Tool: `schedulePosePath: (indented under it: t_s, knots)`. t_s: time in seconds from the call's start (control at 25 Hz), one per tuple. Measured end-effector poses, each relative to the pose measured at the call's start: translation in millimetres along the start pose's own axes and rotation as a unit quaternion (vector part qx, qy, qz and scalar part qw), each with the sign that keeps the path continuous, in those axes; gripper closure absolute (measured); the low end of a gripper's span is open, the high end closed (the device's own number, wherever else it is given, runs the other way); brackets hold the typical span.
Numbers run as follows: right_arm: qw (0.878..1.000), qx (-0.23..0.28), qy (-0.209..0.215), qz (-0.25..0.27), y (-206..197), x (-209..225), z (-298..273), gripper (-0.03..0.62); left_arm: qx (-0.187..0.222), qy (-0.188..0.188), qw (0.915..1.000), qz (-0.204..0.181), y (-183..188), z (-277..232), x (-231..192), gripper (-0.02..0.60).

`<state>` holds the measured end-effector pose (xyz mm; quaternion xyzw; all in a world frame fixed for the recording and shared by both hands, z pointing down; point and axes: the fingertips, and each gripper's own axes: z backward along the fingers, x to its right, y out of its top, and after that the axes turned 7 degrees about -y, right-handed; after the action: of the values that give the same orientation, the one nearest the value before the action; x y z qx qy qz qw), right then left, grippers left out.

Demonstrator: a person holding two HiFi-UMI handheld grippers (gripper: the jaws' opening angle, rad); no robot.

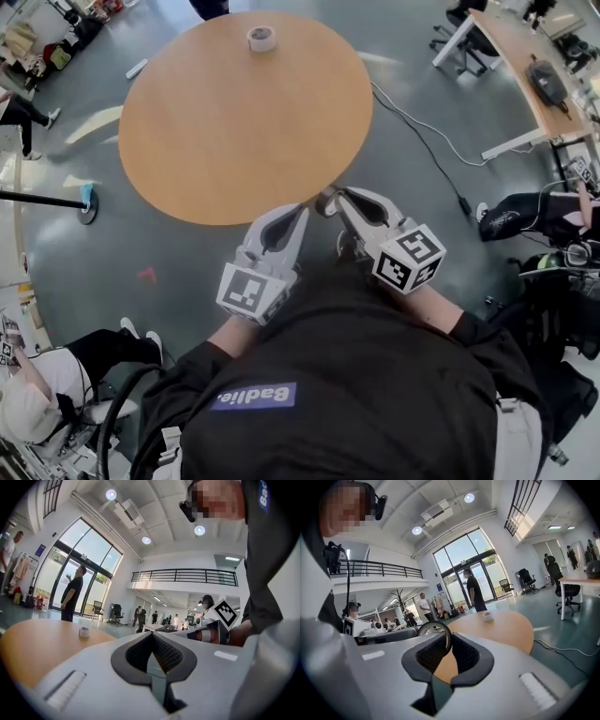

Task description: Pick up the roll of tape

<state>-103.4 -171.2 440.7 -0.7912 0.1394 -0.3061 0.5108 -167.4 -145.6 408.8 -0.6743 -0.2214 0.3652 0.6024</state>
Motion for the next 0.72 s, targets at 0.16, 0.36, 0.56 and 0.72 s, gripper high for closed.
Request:
schedulePosePath:
  t_s: [0.16, 0.36, 0.56, 0.72]
  knots:
    - [1.0, -0.003, -0.008, 0.015, -5.3, 8.6, 20.6, 0.548, 0.004, 0.001, 0.9999, 0.009, -11.9, -7.2, 16.4, 0.563]
    - [1.0, -0.006, 0.018, 0.02, 0.3, 9.9, 25.5, 0.548, 0.009, 0.027, 0.9996, 0.004, -8.7, -8.1, 25.5, 0.562]
    - [0.998, -0.001, 0.055, 0.023, 6.7, 23.0, 50.7, 0.548, 0.016, 0.064, 0.9978, -0.013, -3.8, -20.2, 53.1, 0.562]
    - [0.995, 0.004, 0.096, 0.029, 7.4, 28.6, 79.9, 0.548, 0.013, 0.12, 0.9926, -0.018, -5.5, -21.3, 85.7, 0.563]
